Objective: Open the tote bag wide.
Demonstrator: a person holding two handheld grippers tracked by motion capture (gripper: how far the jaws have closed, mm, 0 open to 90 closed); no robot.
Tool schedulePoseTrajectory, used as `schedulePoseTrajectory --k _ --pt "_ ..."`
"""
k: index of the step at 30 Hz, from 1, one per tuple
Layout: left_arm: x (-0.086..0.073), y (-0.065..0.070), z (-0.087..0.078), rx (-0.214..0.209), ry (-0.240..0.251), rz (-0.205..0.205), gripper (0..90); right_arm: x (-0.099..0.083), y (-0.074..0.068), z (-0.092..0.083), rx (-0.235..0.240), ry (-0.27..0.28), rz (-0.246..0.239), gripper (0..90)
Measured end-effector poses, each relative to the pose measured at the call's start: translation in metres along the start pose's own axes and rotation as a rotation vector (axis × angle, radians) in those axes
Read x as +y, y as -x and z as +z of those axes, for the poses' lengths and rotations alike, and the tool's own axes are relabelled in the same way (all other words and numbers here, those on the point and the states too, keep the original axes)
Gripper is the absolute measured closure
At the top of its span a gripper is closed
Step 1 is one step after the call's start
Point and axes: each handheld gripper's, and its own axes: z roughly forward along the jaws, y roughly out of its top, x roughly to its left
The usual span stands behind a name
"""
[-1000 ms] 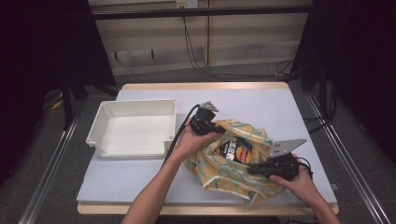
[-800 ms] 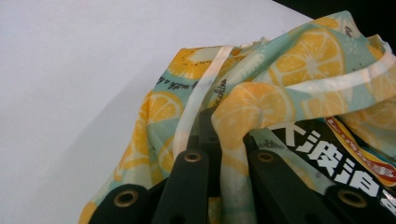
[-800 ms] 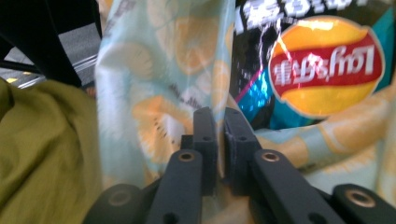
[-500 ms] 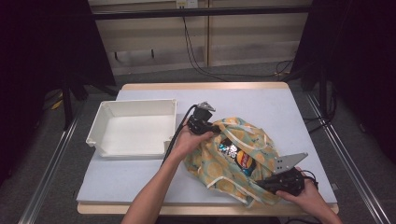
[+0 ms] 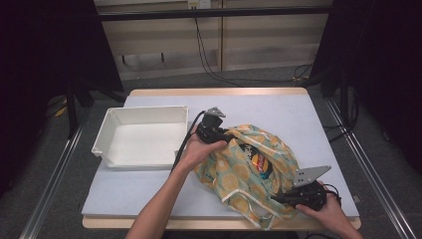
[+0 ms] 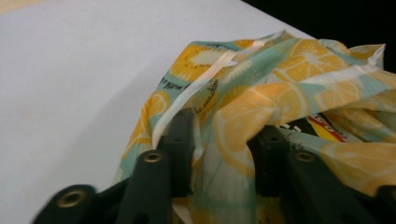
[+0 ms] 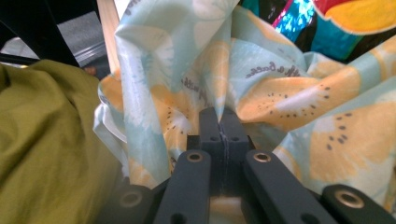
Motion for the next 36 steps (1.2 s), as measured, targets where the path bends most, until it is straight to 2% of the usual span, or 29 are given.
schedulePoseTrajectory --k 5,7,8,9,11,16,19,21,22,25,28,29,32,36 --pt "0.003 0.010 -0.029 0.002 0.071 0.032 52.5 0.006 -0.002 -0.006 -0.006 0.039 -0.007 80.4" --pt "0.004 0.012 -0.034 0.003 0.080 0.043 49.4 0.009 -0.004 -0.010 -0.016 0.053 -0.006 76.1" --pt "0.004 0.019 -0.043 -0.003 0.106 0.054 48.8 0.011 -0.004 -0.011 -0.027 0.062 -0.003 74.5" --pt "0.005 0.022 -0.048 -0.005 0.119 0.075 48.7 0.013 -0.004 -0.013 -0.022 0.075 -0.005 73.6" --pt "0.008 0.030 -0.057 -0.012 0.140 0.104 48.8 0.016 -0.005 -0.016 -0.043 0.089 0.000 69.9" --pt "0.019 0.055 -0.066 -0.064 0.202 0.169 52.5 0.022 -0.004 -0.023 -0.062 0.132 0.004 67.4" --pt "0.026 0.070 -0.056 -0.106 0.171 0.216 55.6 0.023 -0.003 -0.026 -0.077 0.148 0.015 64.0" --pt "0.028 0.078 -0.043 -0.132 0.124 0.251 56.7 0.023 -0.003 -0.027 -0.086 0.151 0.020 61.8" --pt "0.027 0.082 -0.034 -0.132 0.097 0.262 57.4 0.023 -0.002 -0.028 -0.090 0.157 0.025 61.2" --pt "0.018 0.088 -0.013 -0.136 0.009 0.294 60.1 0.021 -0.001 -0.030 -0.110 0.170 0.043 56.1" --pt "0.005 0.091 -0.001 -0.136 -0.049 0.327 60.6 0.020 0.000 -0.029 -0.122 0.170 0.054 52.1" --pt "0.001 0.091 0.001 -0.145 -0.065 0.329 60.5 0.020 0.001 -0.027 -0.132 0.170 0.065 49.6" --pt "-0.007 0.092 0.000 -0.156 -0.083 0.333 61.3 0.023 0.005 -0.024 -0.142 0.170 0.074 49.5" --pt "-0.026 0.092 -0.009 -0.176 -0.130 0.361 65.6 0.031 0.007 -0.019 -0.140 0.167 0.080 45.1"
